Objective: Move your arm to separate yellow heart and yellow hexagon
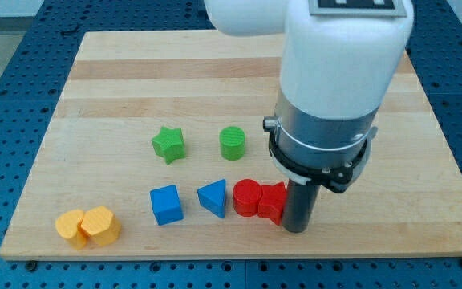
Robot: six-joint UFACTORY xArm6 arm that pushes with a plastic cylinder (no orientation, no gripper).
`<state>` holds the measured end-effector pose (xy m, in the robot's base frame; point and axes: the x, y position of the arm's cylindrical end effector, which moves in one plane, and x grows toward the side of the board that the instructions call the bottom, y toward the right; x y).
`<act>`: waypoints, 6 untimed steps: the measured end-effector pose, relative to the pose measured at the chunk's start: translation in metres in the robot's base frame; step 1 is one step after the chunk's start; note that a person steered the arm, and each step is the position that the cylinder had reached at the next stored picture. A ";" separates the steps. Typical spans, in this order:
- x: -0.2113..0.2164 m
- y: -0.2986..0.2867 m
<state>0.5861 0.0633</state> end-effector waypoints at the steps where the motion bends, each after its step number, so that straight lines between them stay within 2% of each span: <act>1: -0.005 0.000; 3: 0.033 -0.017; 4: 0.032 -0.048; 6: 0.032 -0.203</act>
<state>0.6181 -0.1394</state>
